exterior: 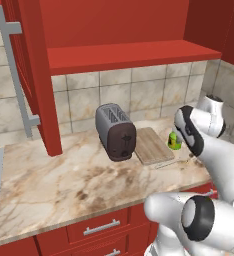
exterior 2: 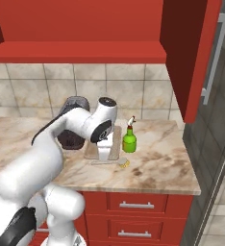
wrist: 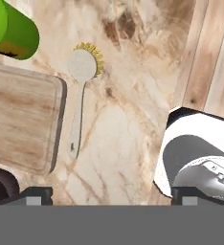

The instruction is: Grab the spray bottle from the cabinet, then place it next to the cutting board for sanitizing. Then grab the dish brush from the countertop next to the sink and place it next to the cutting board.

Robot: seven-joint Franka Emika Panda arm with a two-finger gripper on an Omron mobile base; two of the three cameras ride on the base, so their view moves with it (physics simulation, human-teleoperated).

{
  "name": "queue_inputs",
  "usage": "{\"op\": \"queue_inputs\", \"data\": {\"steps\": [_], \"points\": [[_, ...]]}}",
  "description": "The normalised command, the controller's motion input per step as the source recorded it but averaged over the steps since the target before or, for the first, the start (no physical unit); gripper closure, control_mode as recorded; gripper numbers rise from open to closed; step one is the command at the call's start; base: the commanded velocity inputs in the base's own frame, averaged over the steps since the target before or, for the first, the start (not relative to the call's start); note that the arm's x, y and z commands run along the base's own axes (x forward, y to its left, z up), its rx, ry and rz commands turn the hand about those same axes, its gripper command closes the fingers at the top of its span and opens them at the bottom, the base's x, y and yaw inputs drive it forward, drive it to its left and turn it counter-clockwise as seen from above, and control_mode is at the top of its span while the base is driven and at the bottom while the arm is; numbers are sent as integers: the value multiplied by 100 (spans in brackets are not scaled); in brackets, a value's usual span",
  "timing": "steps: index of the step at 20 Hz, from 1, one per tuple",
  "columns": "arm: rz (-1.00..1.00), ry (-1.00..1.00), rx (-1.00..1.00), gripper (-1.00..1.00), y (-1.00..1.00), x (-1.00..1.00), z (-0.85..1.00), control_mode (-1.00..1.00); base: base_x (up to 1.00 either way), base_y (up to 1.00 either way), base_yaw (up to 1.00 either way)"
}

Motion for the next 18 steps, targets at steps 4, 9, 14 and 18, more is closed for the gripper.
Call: {"op": "queue_inputs", "data": {"steps": [4,9,14,18], "points": [[10,-17,-4,-100,31,-100,100,-100,0,0,0],[0,-3,0,-100,75,-100,100,-100,0,0,0],[0,-24,-3,-100,100,-100,100,-100,0,0,0],[0,-25,-3,-100,100,-100,100,-100,0,0,0]]}}
